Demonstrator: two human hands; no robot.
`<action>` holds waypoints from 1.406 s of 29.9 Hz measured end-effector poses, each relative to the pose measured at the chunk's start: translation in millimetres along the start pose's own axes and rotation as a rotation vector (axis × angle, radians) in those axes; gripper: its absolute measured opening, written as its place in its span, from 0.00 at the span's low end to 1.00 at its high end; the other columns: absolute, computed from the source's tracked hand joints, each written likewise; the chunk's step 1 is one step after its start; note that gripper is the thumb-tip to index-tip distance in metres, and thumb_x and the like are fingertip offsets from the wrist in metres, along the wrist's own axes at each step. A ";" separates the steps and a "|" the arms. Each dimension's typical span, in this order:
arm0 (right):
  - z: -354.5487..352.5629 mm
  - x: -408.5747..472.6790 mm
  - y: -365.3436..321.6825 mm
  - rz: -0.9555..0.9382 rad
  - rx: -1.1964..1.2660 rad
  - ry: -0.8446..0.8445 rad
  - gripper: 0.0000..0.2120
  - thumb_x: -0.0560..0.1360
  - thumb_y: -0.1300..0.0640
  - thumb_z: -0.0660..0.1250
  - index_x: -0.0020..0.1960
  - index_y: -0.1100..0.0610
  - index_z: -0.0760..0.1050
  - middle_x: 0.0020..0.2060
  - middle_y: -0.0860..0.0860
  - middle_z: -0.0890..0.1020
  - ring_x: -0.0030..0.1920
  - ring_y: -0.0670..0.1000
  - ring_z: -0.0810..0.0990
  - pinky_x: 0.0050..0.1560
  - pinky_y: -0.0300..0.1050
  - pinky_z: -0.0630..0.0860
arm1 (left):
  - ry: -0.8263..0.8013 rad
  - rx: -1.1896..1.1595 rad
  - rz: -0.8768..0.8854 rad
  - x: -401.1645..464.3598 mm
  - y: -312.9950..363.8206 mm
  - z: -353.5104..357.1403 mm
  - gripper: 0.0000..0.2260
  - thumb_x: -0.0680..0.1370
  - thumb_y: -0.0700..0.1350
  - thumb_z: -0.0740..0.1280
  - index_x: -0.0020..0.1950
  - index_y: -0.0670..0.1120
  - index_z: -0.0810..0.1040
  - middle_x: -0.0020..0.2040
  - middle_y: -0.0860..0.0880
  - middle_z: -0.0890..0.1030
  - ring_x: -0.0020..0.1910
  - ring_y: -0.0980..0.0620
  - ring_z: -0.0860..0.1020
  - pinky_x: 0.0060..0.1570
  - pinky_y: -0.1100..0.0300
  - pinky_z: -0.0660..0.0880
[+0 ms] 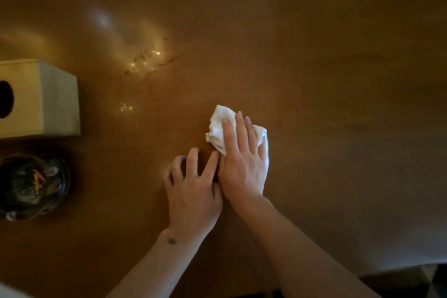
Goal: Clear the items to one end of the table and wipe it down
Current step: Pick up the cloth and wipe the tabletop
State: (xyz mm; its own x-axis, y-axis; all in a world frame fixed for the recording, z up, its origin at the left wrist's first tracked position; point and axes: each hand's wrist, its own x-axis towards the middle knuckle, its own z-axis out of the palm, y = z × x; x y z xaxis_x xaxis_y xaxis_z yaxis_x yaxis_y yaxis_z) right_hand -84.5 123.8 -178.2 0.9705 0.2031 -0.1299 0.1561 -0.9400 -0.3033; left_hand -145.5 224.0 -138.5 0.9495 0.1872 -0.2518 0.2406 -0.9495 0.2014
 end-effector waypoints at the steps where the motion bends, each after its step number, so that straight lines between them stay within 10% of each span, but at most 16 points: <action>1: -3.1 -6.8 7.4 -0.012 0.027 -0.024 0.30 0.81 0.46 0.59 0.81 0.50 0.56 0.81 0.53 0.57 0.81 0.54 0.53 0.77 0.62 0.56 | 0.006 -0.003 -0.022 -9.5 10.1 5.0 0.24 0.74 0.47 0.72 0.71 0.49 0.77 0.69 0.38 0.75 0.65 0.34 0.70 0.60 0.35 0.71; 7: -14.5 -36.7 58.6 -0.114 0.103 -0.039 0.28 0.82 0.47 0.58 0.80 0.51 0.58 0.82 0.53 0.56 0.81 0.54 0.50 0.79 0.59 0.50 | 0.026 0.013 -0.145 -47.1 74.1 31.3 0.24 0.76 0.47 0.71 0.72 0.50 0.76 0.70 0.37 0.72 0.66 0.32 0.68 0.58 0.34 0.70; 18: -97.9 -113.6 350.8 0.008 0.050 -0.042 0.29 0.82 0.47 0.61 0.81 0.50 0.57 0.82 0.53 0.56 0.81 0.54 0.51 0.78 0.60 0.52 | -0.030 0.016 -0.048 -101.1 353.7 103.5 0.22 0.80 0.50 0.62 0.74 0.59 0.69 0.71 0.39 0.70 0.69 0.35 0.66 0.62 0.34 0.67; 42: -160.0 -118.5 571.6 0.072 0.017 0.119 0.27 0.81 0.46 0.58 0.78 0.51 0.60 0.80 0.53 0.62 0.80 0.55 0.56 0.77 0.60 0.55 | -0.095 0.146 0.162 -52.2 538.4 136.9 0.34 0.75 0.70 0.63 0.78 0.58 0.63 0.74 0.40 0.63 0.72 0.34 0.62 0.65 0.34 0.65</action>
State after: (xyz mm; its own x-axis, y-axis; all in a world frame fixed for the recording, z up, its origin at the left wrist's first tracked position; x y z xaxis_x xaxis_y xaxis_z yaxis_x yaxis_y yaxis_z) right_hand -80.8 -481.5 -185.2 0.9941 0.1006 -0.0397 0.0832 -0.9461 -0.3129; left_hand -93.1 -331.5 -146.5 0.9486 0.0111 -0.3164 0.0479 -0.9929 0.1088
